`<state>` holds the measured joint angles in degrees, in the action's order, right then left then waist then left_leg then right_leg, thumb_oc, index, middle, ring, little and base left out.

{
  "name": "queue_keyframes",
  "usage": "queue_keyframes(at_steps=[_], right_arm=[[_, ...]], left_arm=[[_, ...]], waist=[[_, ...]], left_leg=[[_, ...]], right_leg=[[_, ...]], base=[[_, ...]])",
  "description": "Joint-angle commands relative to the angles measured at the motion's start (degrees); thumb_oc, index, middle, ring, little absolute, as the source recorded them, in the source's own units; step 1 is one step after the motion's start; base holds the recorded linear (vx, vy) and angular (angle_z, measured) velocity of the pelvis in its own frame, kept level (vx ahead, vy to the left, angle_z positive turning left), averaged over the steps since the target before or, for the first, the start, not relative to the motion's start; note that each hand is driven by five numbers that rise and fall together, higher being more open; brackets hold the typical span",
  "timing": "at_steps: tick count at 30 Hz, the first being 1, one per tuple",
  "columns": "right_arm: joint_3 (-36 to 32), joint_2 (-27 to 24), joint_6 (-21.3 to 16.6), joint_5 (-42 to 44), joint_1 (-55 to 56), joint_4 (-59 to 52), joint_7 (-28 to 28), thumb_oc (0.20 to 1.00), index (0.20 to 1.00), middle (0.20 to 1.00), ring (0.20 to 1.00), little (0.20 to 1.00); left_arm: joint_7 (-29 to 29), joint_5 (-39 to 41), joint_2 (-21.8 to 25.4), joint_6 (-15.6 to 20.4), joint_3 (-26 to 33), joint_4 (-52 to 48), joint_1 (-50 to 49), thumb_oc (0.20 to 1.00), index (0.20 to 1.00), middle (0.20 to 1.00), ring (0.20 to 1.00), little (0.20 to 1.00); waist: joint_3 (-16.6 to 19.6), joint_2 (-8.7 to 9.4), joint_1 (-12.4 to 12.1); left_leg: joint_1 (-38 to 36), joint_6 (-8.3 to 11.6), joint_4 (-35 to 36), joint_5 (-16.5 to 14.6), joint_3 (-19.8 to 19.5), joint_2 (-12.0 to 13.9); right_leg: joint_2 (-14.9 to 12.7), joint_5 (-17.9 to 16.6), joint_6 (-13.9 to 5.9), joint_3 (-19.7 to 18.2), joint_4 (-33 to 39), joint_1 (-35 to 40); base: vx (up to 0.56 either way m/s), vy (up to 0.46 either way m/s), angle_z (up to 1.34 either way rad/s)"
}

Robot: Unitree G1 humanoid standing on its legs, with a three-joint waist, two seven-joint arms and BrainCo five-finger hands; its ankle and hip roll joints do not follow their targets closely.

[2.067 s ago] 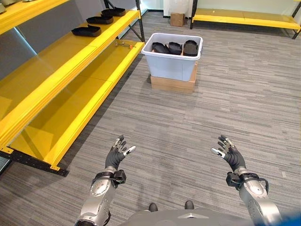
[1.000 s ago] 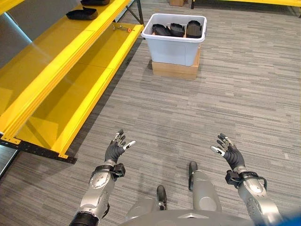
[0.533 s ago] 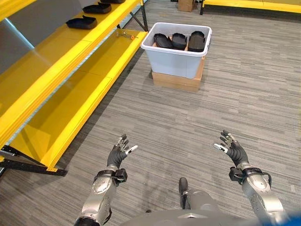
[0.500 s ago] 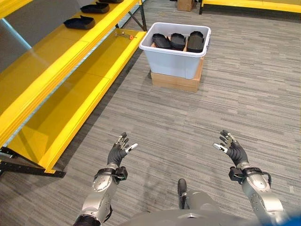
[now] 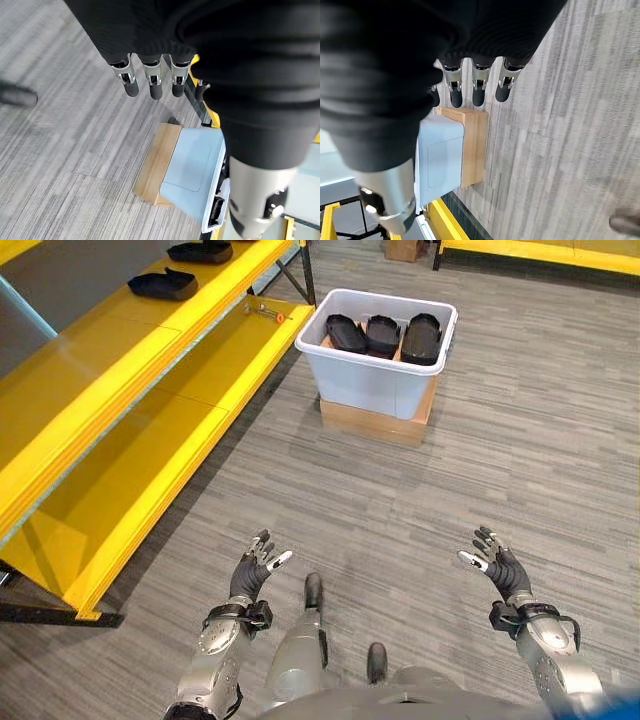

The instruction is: Move parts from the plastic box to the shelf.

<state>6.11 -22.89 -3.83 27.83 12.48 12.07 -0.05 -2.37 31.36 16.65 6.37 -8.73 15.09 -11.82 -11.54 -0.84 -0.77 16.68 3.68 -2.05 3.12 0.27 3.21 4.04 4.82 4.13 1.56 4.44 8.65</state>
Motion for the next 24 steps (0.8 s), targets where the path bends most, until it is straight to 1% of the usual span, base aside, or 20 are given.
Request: queue_keyframes(at_steps=[1,2,3,4,5,8,9,11,12,14,15,16,17,18,19,20,21,22,23,24], right_arm=[[-0.3,1.0,-1.9,-0.5,1.8,-4.4,0.9,1.000,1.000,1.000,1.000,1.000],[-0.1,1.7,-1.8,-0.1,1.8,-4.8,1.1,1.000,1.000,1.000,1.000,1.000],[0.0,2.0,-1.8,0.0,1.8,-4.6,1.3,1.000,1.000,1.000,1.000,1.000],[0.0,2.0,-1.8,0.0,1.8,-4.6,1.3,1.000,1.000,1.000,1.000,1.000],[0.7,2.5,-1.6,-0.2,1.7,-4.8,1.4,1.000,1.000,1.000,1.000,1.000],[1.5,2.9,-1.4,0.0,1.0,-4.5,1.8,1.000,1.000,1.000,1.000,1.000],[1.5,2.9,-1.4,0.0,1.0,-4.5,1.8,1.000,1.000,1.000,1.000,1.000],[1.8,3.0,-1.4,0.1,0.7,-5.0,2.1,1.000,1.000,1.000,1.000,1.000],[2.0,3.0,-1.4,-0.1,0.4,-5.1,2.0,1.000,1.000,1.000,1.000,1.000],[2.4,3.1,-1.4,-0.1,0.5,-5.2,2.1,1.000,1.000,1.000,1.000,1.000],[2.4,3.2,-1.3,-0.3,0.8,-5.2,2.1,1.000,1.000,1.000,1.000,1.000],[2.7,3.2,-1.3,-0.2,0.8,-5.0,2.3,1.000,1.000,1.000,1.000,1.000],[2.9,3.1,-1.2,0.0,0.7,-4.8,2.4,1.000,1.000,1.000,1.000,1.000],[2.8,3.3,-1.4,1.4,1.0,-5.1,2.5,1.000,1.000,1.000,1.000,1.000],[2.8,3.3,-1.4,1.4,1.0,-5.2,2.5,1.000,1.000,1.000,1.000,1.000],[2.7,3.1,-1.4,1.4,1.0,-5.2,2.6,1.000,1.000,1.000,1.000,1.000],[2.7,3.0,-1.2,1.1,1.2,-5.3,2.9,1.000,1.000,1.000,1.000,1.000],[2.7,3.0,-1.2,1.1,1.2,-5.3,2.9,1.000,1.000,1.000,1.000,1.000],[2.7,2.8,-1.1,0.8,1.1,-5.4,3.0,1.000,1.000,1.000,1.000,1.000],[2.8,2.7,-1.1,0.4,0.9,-5.3,3.2,1.000,1.000,1.000,1.000,1.000]], left_arm=[[0.8,-1.2,3.0,2.2,0.7,-4.2,0.4,1.000,1.000,1.000,1.000,1.000],[0.6,-0.9,3.4,2.4,0.5,-4.4,0.8,1.000,1.000,1.000,1.000,1.000],[0.4,-0.9,3.6,2.5,0.5,-4.5,0.8,1.000,1.000,1.000,1.000,1.000],[0.4,-0.9,3.6,2.5,0.5,-4.5,0.8,1.000,1.000,1.000,1.000,1.000],[0.0,-0.6,4.0,2.4,0.5,-4.8,0.6,1.000,1.000,1.000,1.000,1.000],[-0.4,-0.6,4.7,1.9,0.9,-5.1,0.3,1.000,1.000,1.000,1.000,1.000],[-0.4,-0.6,4.7,1.9,0.9,-5.1,0.3,1.000,1.000,1.000,1.000,1.000],[-0.7,-1.1,5.5,1.7,0.9,-5.3,0.7,1.000,1.000,1.000,1.000,1.000],[-0.8,-1.4,6.0,1.5,0.8,-5.3,0.9,1.000,1.000,1.000,1.000,1.000],[-0.8,-1.8,6.8,1.4,0.9,-5.6,0.7,1.000,1.000,1.000,1.000,1.000],[-0.7,-2.2,6.9,1.3,1.1,-5.8,0.4,1.000,1.000,1.000,1.000,1.000],[-0.6,-2.7,6.8,1.2,0.9,-5.5,0.4,1.000,1.000,1.000,1.000,1.000],[-0.4,-2.8,6.8,1.1,0.7,-5.2,0.7,1.000,1.000,1.000,1.000,1.000],[0.2,-2.8,6.5,1.3,0.6,-5.3,1.1,1.000,1.000,1.000,1.000,1.000],[0.2,-2.8,6.5,1.3,0.6,-5.3,1.0,1.000,1.000,1.000,1.000,1.000],[0.3,-3.0,6.3,1.5,0.5,-4.9,1.2,1.000,1.000,1.000,1.000,1.000],[0.6,-3.1,5.9,1.5,0.6,-4.9,0.9,1.000,1.000,1.000,1.000,1.000],[0.6,-3.1,5.9,1.5,0.6,-4.9,0.9,1.000,1.000,1.000,1.000,1.000],[0.7,-3.3,5.8,1.4,0.6,-4.7,0.7,1.000,1.000,1.000,1.000,1.000],[0.7,-3.8,5.4,1.4,0.6,-4.2,0.9,1.000,1.000,1.000,1.000,1.000]], waist=[[3.1,2.39,-0.1],[3.6,3.09,-0.2],[4.1,3.44,-0.1],[4.2,3.49,-0.2],[4.8,4.24,-0.4],[5.0,4.33,-0.4],[5.1,4.23,-0.5],[4.0,3.74,-0.2],[2.9,3.07,0.4],[1.7,1.47,1.2],[1.4,0.71,1.5],[0.9,-0.01,2.3],[0.5,-0.43,3.1],[-0.4,-0.51,4.7],[-0.6,-0.59,4.8],[-0.8,-0.01,5.5],[-0.8,0.07,5.8],[-0.8,0.05,5.8],[-0.8,0.24,5.9],[-0.6,0.80,5.8]], left_leg=[[-2.0,-0.67,-0.3,6.3,2.3,-1.0],[-1.3,-1.70,-2.7,4.3,3.2,-1.8],[-1.1,-2.24,-3.7,3.1,3.7,-2.4],[-1.0,-2.27,-3.9,3.0,3.8,-2.4],[-1.6,-3.67,-5.1,0.7,4.6,-3.7],[-3.6,-5.27,-5.0,-1.5,5.0,-5.3],[-3.5,-5.24,-4.9,-1.3,5.0,-5.2],[-5.4,-6.60,-4.5,-2.7,4.7,-6.2],[-7.1,-7.28,-4.0,-3.3,4.5,-6.3],[-10.1,-8.13,-2.4,-3.7,4.2,-5.9],[-11.6,-8.36,-1.5,-4.1,4.0,-5.7],[-13.7,-8.35,-0.1,-4.2,3.4,-5.6],[-15.0,-8.30,0.4,-4.3,2.7,-5.8],[-18.8,-7.76,1.4,-5.8,1.7,-6.6],[-19.0,-7.73,1.4,-5.8,1.5,-6.5],[-22.1,-6.97,2.7,-7.3,1.4,-7.1],[-23.3,-6.51,3.3,-7.7,1.1,-7.3],[-23.4,-6.50,3.3,-7.7,1.1,-7.3],[-24.2,-6.28,3.3,-8.1,0.9,-7.4],[-25.4,-5.99,3.6,-8.8,1.1,-7.8]], right_leg=[[-6.9,1.6,-7.59,-0.8,-5.5,1.3],[-8.7,1.0,-8.55,-1.2,-6.4,1.4],[-9.5,0.4,-9.03,-1.4,-6.9,1.3],[-9.6,0.4,-9.06,-1.5,-6.9,1.2],[-11.6,-2.3,-10.49,-2.0,-9.1,0.6],[-12.5,-7.3,-11.57,-2.8,-15.8,-2.2],[-12.4,-7.5,-11.55,-2.9,-15.8,-2.4],[-12.4,-13.4,-11.85,-2.8,-25.3,-6.5],[-12.3,-15.3,-11.76,-2.2,-30.8,-9.0],[-11.9,-15.0,-11.30,-0.6,-36.9,-12.4],[-12.0,-14.1,-11.02,0.2,-39.1,-14.6],[-10.6,-11.8,-10.44,0.2,-40.1,-17.9],[-8.8,-9.9,-10.02,0.3,-39.4,-20.4],[-6.9,-7.2,-9.33,2.0,-30.8,-24.1],[-6.9,-7.2,-9.31,2.2,-30.7,-23.7],[-7.8,-8.5,-10.08,4.6,-18.1,-24.4],[-8.0,-9.9,-10.69,5.2,-13.9,-24.4],[-7.9,-9.9,-10.69,5.3,-13.8,-24.3],[-8.0,-10.8,-11.09,5.6,-11.5,-24.2],[-8.5,-12.5,-11.79,7.3,-7.9,-24.6]], base=[[0.28,0.178,-0.19],[0.37,0.248,-0.12],[0.28,0.193,-0.11],[0.28,0.206,-0.16],[0.25,0.180,-0.09],[0.23,0.178,-0.05],[0.11,0.110,-0.01],[0.12,0.173,0.09],[0.13,0.217,0.07],[0.18,0.193,0.06],[0.24,0.166,0.18],[0.24,0.127,0.08],[0.44,0.082,0.07],[0.36,0.034,0.03],[0.50,-0.036,0.46],[0.33,-0.071,0.59],[0.32,-0.069,0.47],[0.18,-0.041,0.12],[0.21,-0.057,0.00],[0.37,-0.113,0.01]])
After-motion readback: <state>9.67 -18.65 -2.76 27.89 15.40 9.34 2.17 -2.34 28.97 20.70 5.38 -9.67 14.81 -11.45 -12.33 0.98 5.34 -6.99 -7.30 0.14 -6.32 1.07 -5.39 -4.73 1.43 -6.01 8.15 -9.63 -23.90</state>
